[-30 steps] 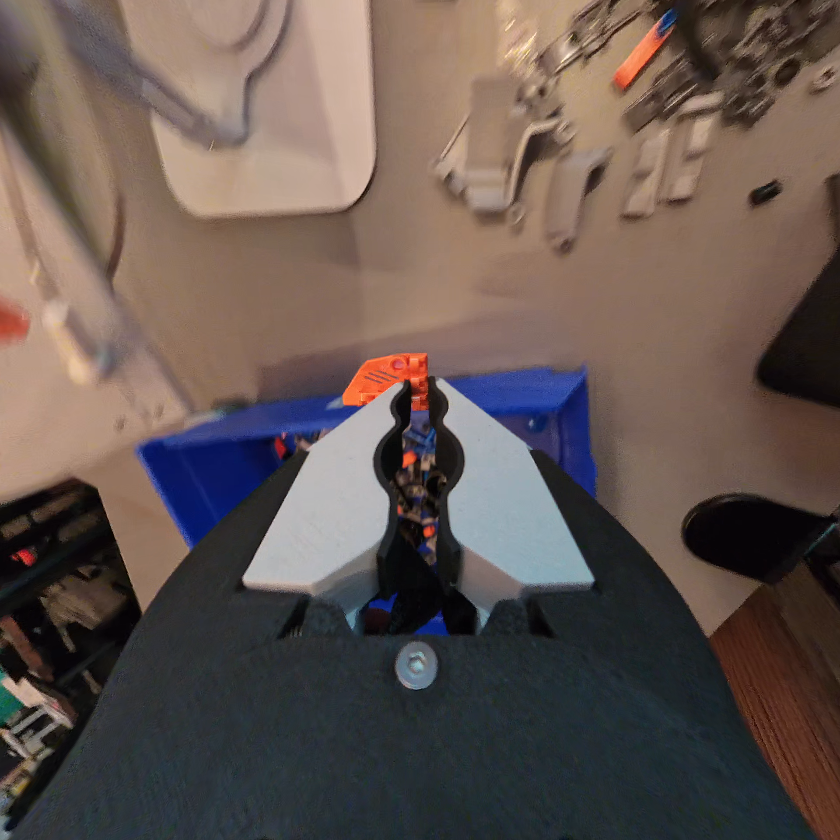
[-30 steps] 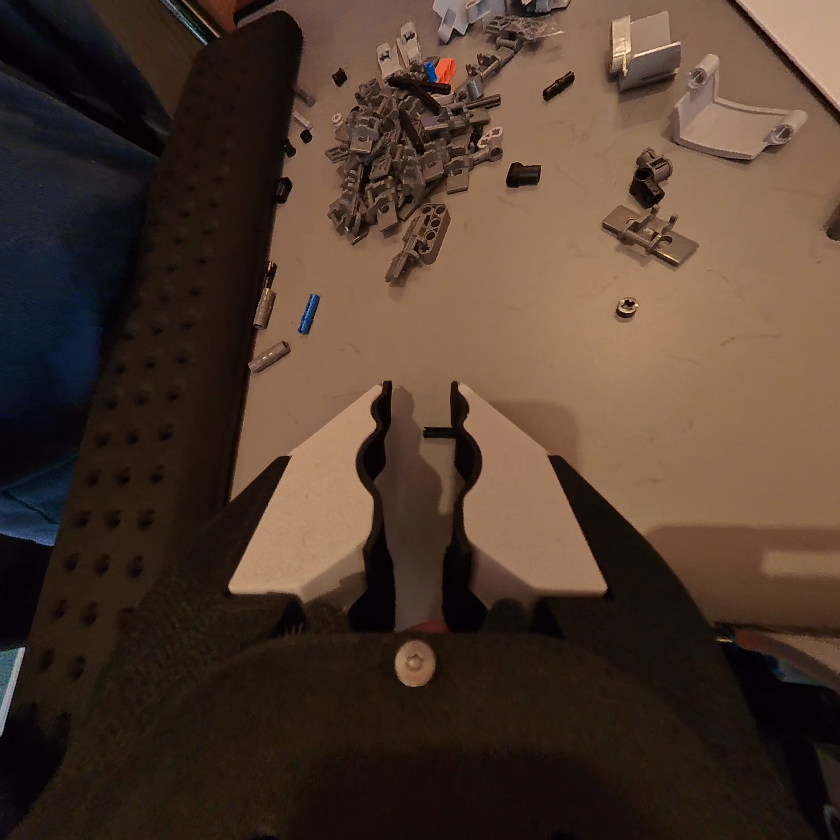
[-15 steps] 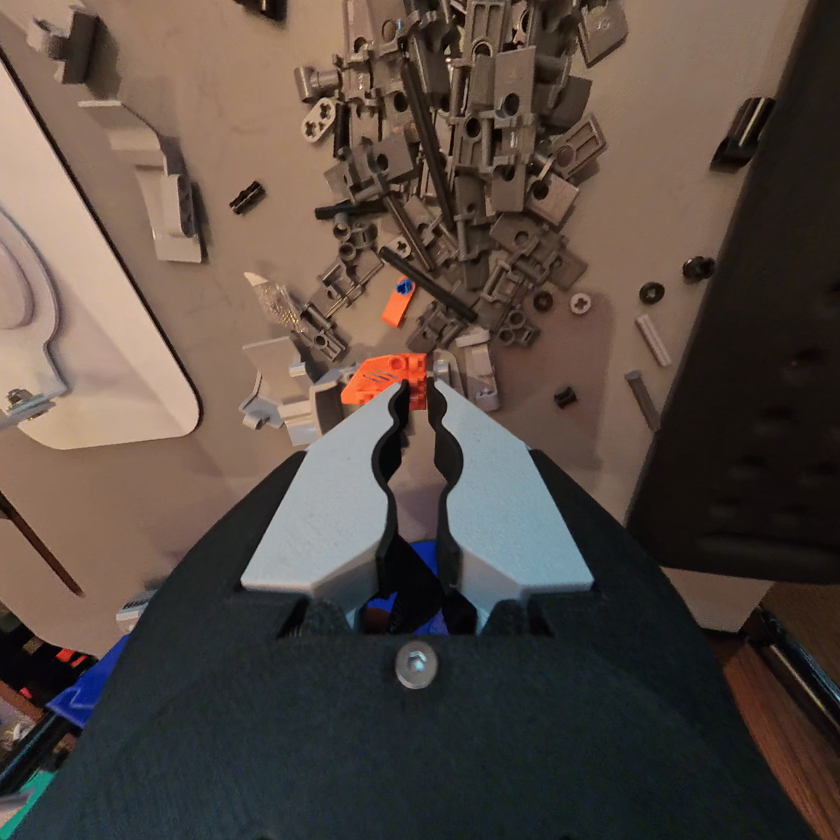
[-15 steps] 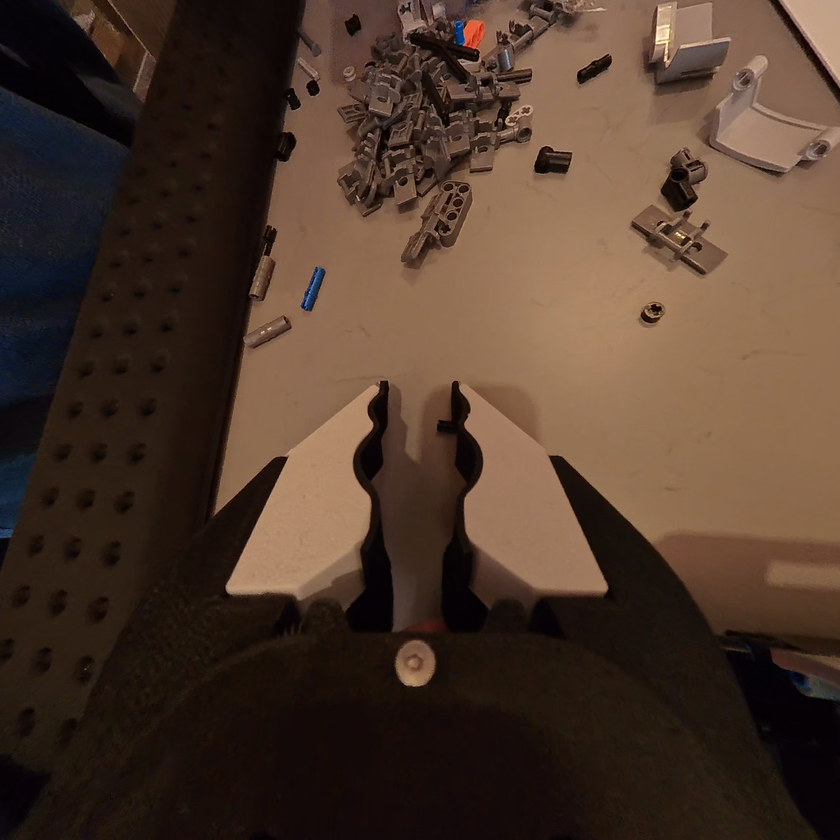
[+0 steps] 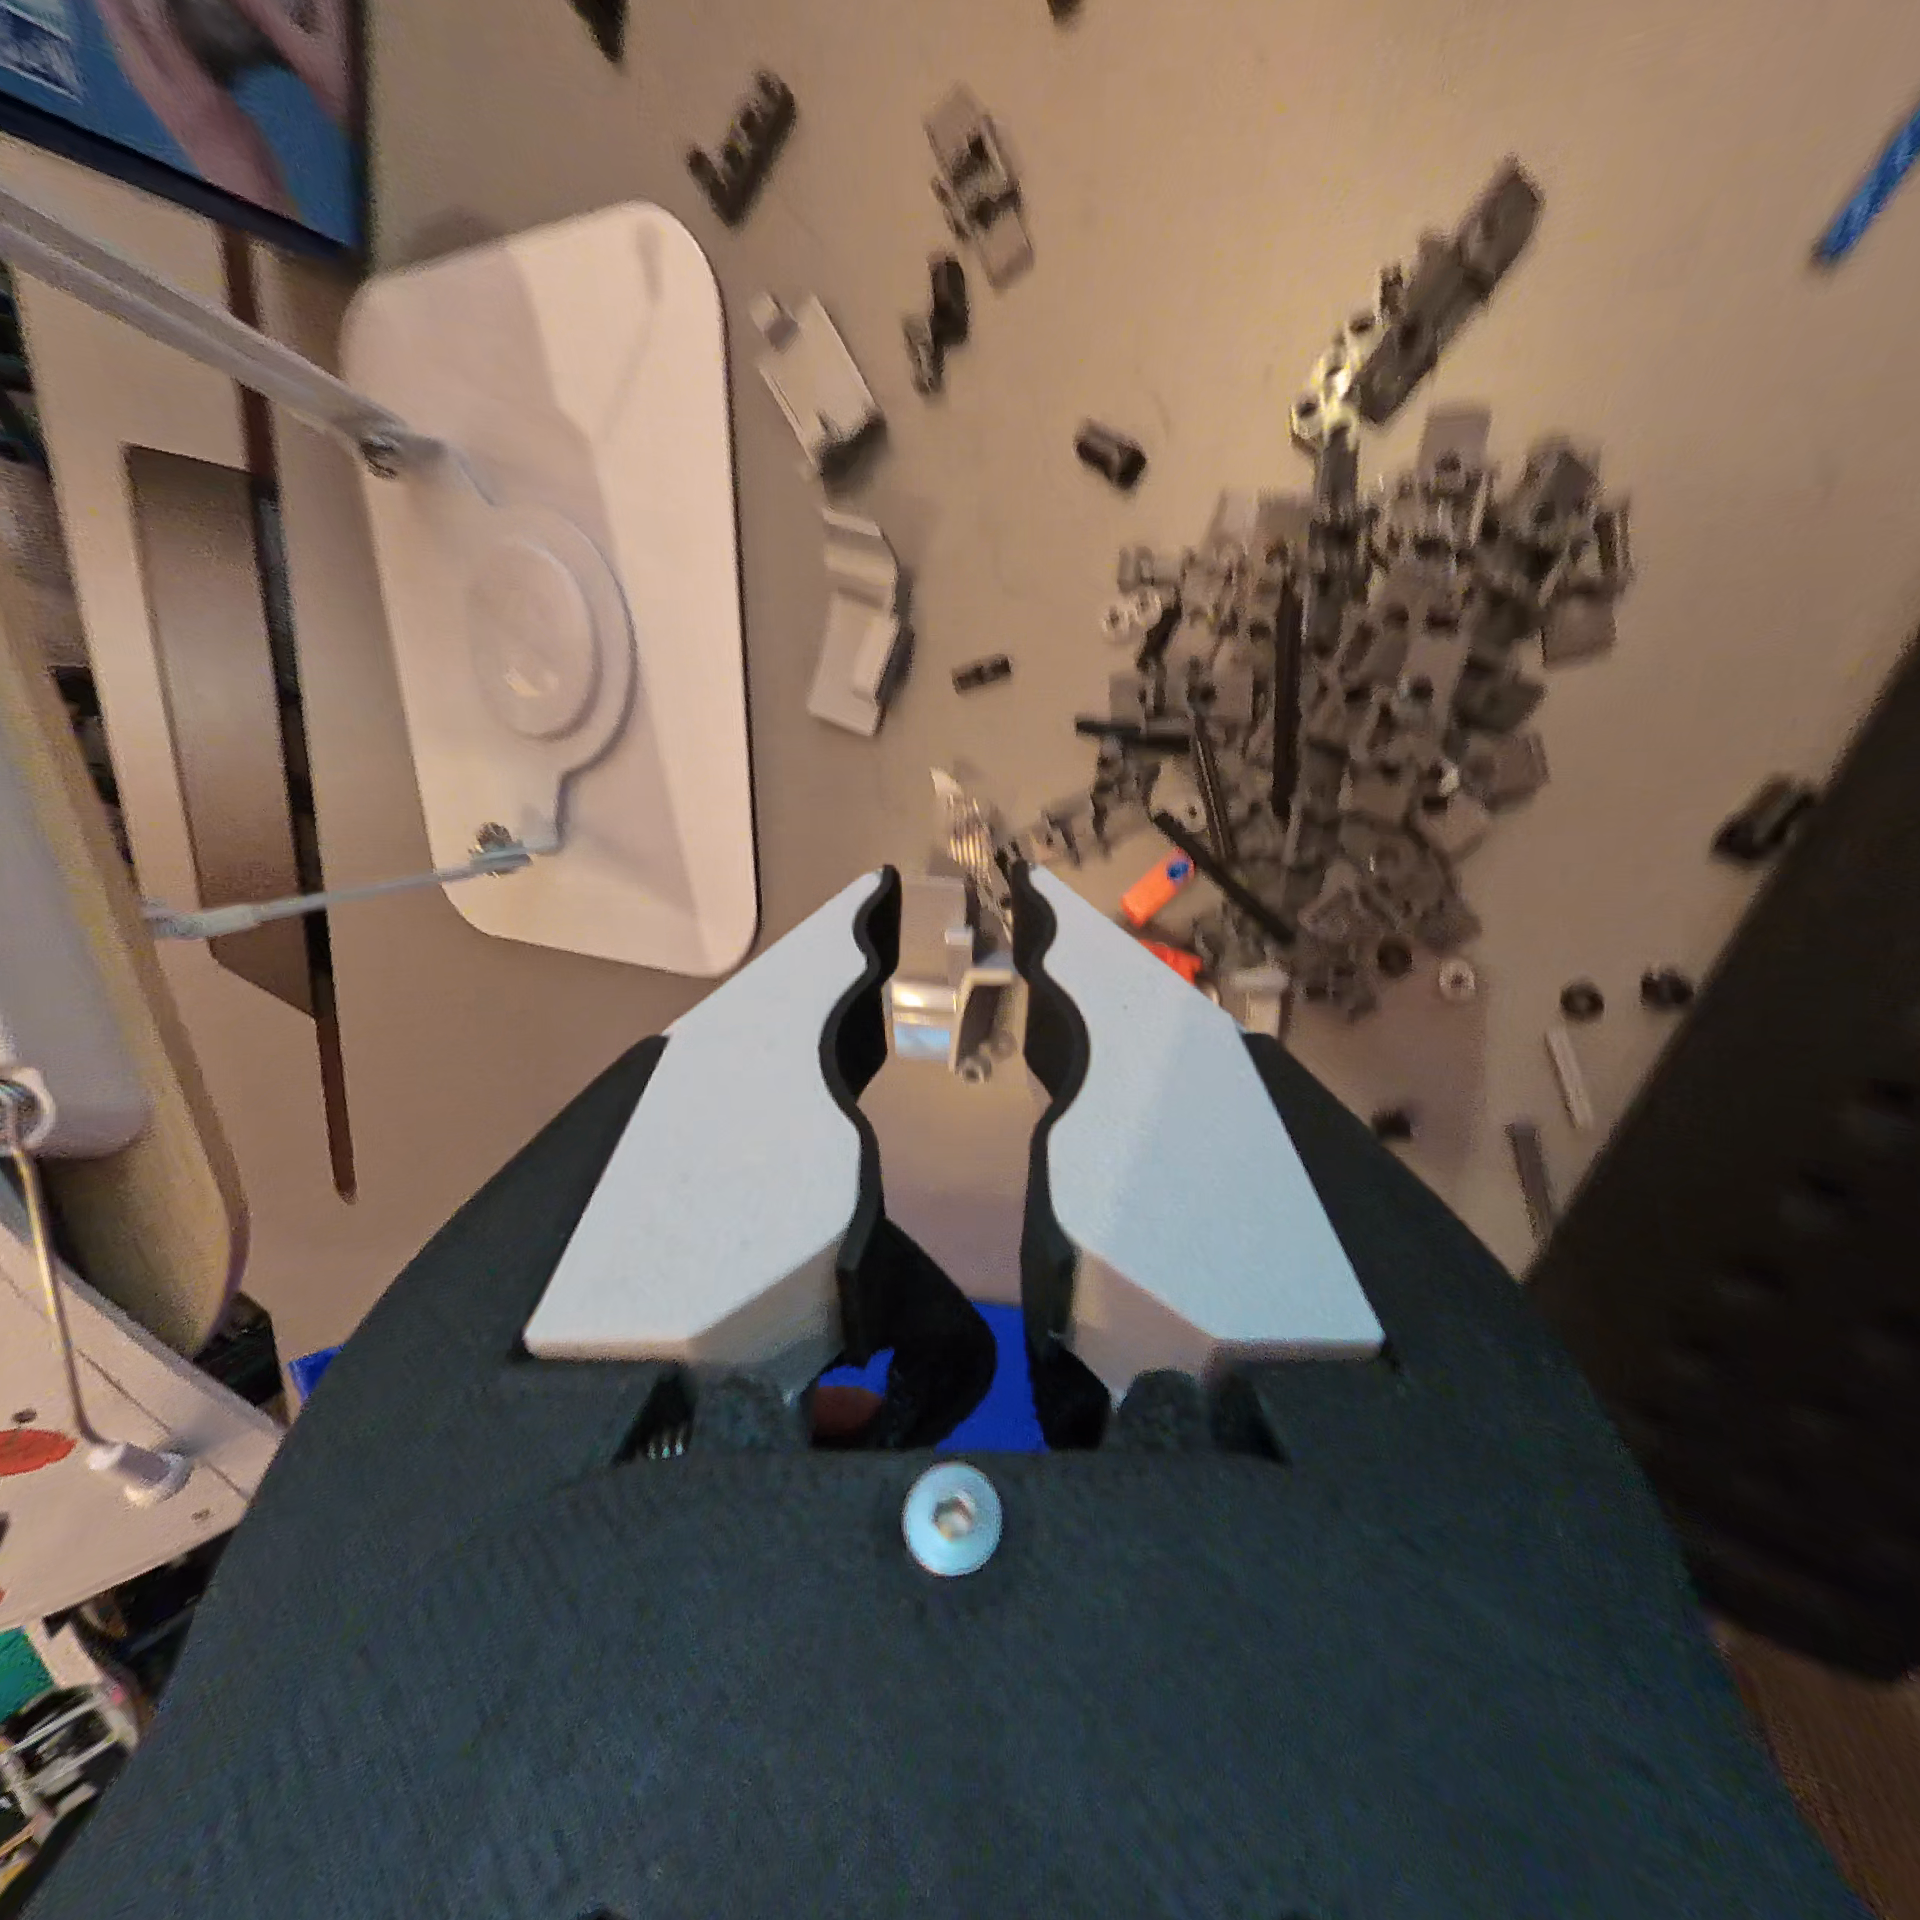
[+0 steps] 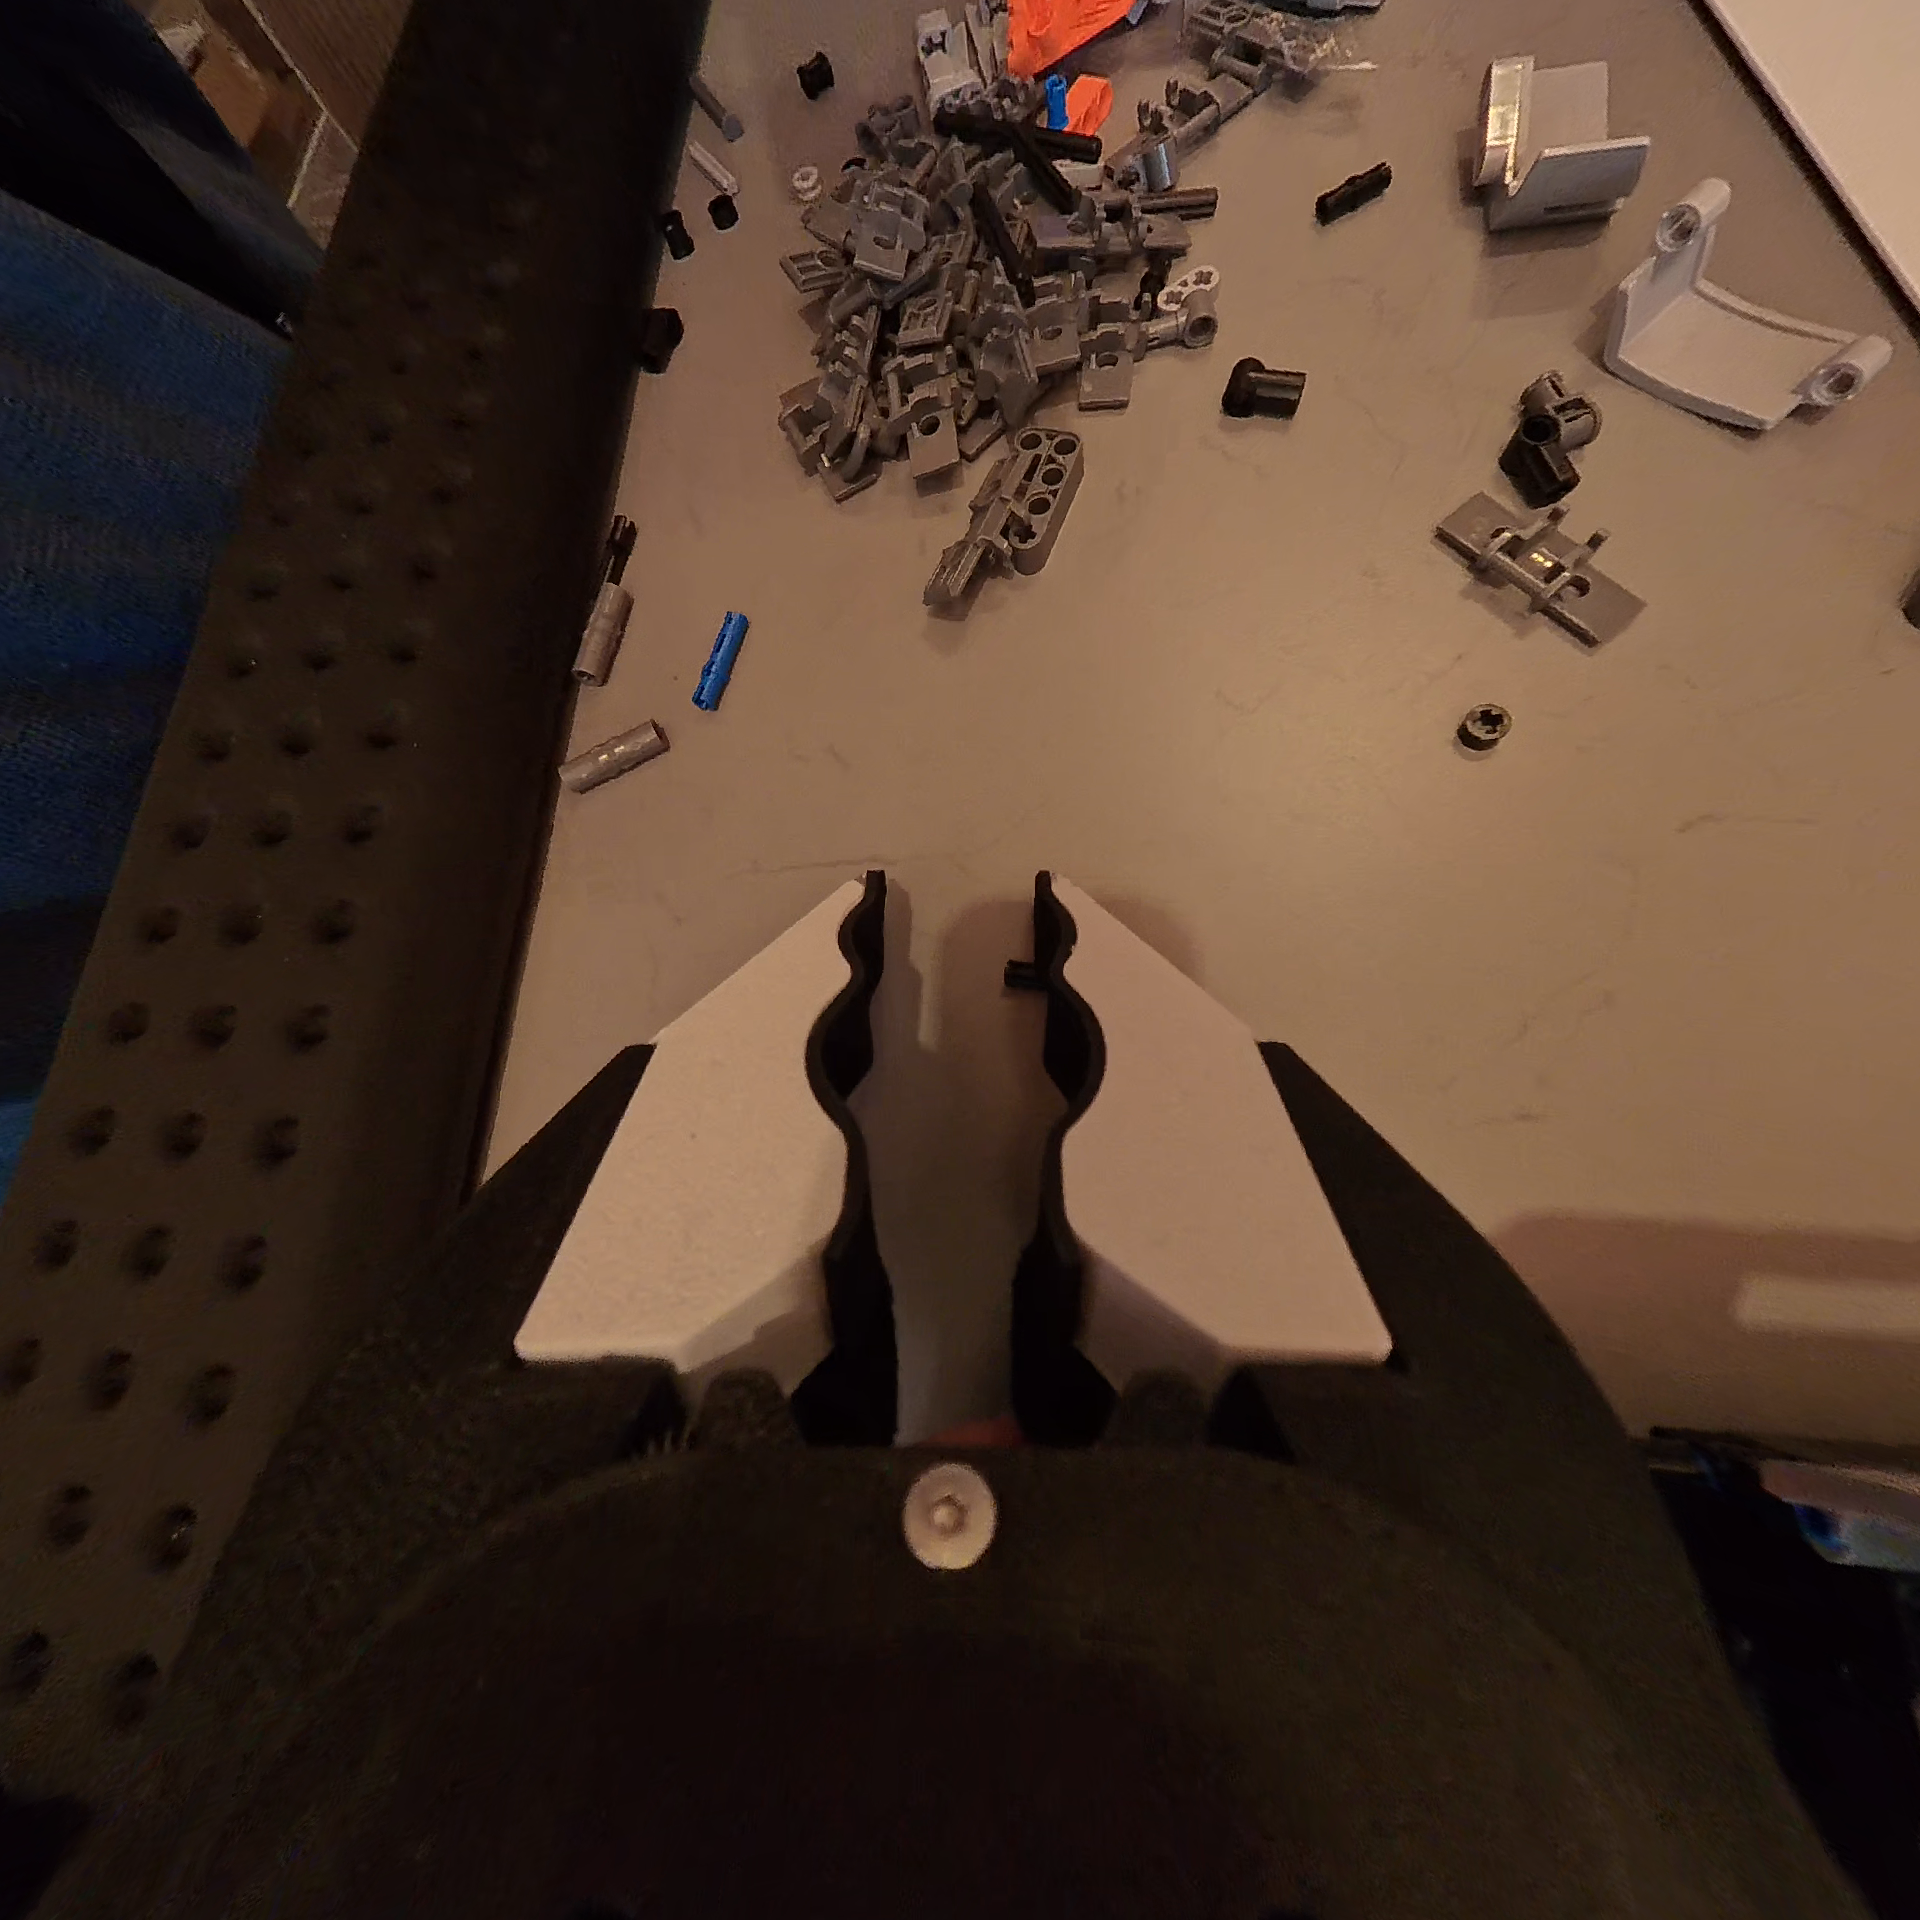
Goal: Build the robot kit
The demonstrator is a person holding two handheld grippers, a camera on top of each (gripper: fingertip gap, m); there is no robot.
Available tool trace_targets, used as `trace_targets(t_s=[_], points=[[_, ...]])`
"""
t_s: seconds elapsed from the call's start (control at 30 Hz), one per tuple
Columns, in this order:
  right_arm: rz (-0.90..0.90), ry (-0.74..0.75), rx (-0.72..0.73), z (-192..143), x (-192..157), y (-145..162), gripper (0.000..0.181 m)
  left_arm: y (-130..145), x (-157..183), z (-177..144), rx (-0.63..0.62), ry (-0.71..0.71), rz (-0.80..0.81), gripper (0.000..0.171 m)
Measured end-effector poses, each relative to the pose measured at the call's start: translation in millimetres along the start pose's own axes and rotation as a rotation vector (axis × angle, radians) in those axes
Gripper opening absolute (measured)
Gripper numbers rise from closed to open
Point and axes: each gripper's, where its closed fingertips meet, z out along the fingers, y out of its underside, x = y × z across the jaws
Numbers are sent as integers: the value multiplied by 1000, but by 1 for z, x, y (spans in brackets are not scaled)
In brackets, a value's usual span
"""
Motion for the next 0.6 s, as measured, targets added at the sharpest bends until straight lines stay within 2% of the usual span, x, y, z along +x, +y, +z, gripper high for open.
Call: trace_targets(t_s=[0.1,0.2,0.33,0.4,0.47,0.6], points=[[5,1,14,-2,-1,0,26,-10,-6,5,47,-94,-49,21],[10,5,27,-4,0,-1,26,-15,-2,6,178,-140,-197,22],[30,9,40,-5,2,-3,27,-4,7,10,313,-227,-344,26],[41,15,49,-6,4,-4,27,5,19,17,351,-229,-338,26],[54,21,51,-6,6,-4,27,14,21,18,369,-293,-312,27],[92,42,61,-7,13,-5,27,13,34,20,447,-290,-321,27]])
